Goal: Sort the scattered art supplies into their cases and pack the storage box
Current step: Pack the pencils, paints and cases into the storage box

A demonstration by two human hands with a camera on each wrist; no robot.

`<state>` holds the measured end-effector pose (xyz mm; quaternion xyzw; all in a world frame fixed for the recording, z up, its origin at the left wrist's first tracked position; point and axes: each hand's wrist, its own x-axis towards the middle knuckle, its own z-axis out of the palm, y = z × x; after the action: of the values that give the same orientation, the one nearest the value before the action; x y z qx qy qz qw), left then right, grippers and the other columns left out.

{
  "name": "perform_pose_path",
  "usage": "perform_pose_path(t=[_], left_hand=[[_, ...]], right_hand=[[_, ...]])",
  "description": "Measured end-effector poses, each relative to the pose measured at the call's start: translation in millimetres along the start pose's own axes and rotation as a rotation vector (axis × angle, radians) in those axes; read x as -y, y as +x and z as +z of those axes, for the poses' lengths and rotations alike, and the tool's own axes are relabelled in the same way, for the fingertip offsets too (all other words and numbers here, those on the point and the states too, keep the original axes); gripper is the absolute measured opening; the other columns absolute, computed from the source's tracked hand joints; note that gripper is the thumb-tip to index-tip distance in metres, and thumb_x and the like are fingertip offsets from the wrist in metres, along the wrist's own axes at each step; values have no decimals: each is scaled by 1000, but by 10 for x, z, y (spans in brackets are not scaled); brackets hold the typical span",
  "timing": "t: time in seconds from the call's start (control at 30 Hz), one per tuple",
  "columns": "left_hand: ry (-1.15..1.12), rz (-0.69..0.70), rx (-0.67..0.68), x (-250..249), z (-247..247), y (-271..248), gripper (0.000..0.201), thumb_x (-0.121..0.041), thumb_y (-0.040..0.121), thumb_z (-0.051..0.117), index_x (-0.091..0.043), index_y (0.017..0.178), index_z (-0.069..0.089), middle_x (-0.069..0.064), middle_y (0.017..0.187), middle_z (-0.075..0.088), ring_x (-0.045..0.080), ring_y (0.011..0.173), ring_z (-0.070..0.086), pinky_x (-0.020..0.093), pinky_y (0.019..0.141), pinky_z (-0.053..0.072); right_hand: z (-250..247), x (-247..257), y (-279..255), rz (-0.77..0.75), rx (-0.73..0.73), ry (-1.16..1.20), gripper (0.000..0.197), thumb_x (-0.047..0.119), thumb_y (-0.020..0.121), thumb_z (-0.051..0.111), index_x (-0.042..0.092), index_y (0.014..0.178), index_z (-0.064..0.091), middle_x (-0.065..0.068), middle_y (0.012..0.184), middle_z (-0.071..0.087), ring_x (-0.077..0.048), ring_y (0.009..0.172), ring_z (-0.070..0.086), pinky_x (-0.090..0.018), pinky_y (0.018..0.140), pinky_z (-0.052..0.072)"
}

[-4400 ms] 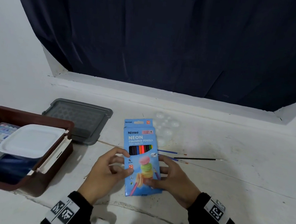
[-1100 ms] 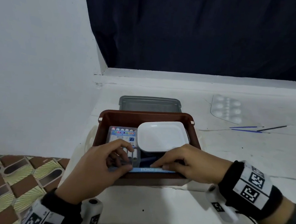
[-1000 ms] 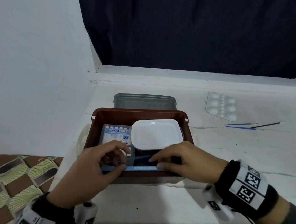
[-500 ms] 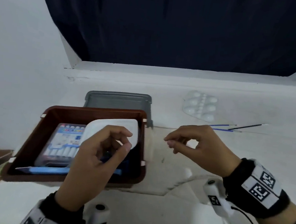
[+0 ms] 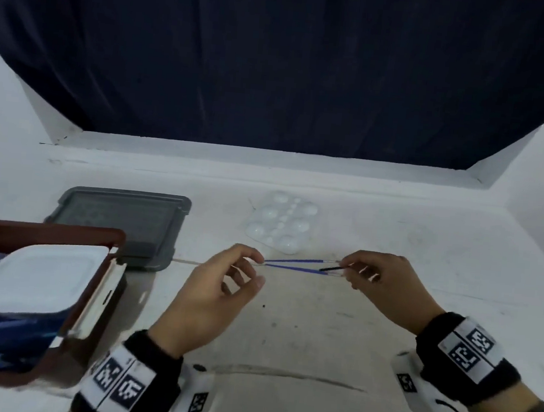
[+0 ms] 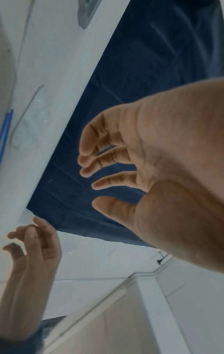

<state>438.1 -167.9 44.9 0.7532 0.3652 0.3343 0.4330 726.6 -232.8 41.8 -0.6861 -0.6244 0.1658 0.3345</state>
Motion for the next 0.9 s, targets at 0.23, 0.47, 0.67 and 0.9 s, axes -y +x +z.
perform_pose_path(t=[0.23, 0.47, 0.67, 0.9], left_hand=[[530, 45, 267, 342, 542, 764, 28, -32, 97, 59, -30, 125, 57, -7, 116, 54, 10, 109, 52, 24, 95, 43], [925, -34, 412, 475, 865, 1283, 14, -29, 95, 51, -27, 108, 54, -5, 103, 48, 20, 93, 52, 34, 83, 46], [938, -58, 407, 462, 895, 1347, 6, -30, 92, 58, -25, 89, 55, -8, 93, 51, 19, 89, 57, 30, 77, 44], [1071, -28, 533, 413, 853, 1336, 11, -35, 95, 55, -25, 90, 56, -1, 109, 50, 20, 99, 51, 31, 79, 40]], right_hand=[[-147, -752, 299, 120, 297, -371, 41, 24, 99, 54, 21, 139, 49, 1, 143, 50, -16, 126, 50, -25, 104, 36], [-71, -954, 536, 141, 441, -609, 40, 25, 102, 40, 23, 142, 46, 0, 145, 45, -23, 129, 44, -40, 105, 41], [-74, -955, 663, 112, 374, -729, 21, 11, 96, 48, 21, 101, 66, 1, 105, 56, -21, 92, 55, -28, 78, 39], [-115, -949, 602, 158, 242, -652, 14, 9, 94, 42, 23, 90, 45, 0, 78, 46, -20, 59, 47, -28, 50, 32]])
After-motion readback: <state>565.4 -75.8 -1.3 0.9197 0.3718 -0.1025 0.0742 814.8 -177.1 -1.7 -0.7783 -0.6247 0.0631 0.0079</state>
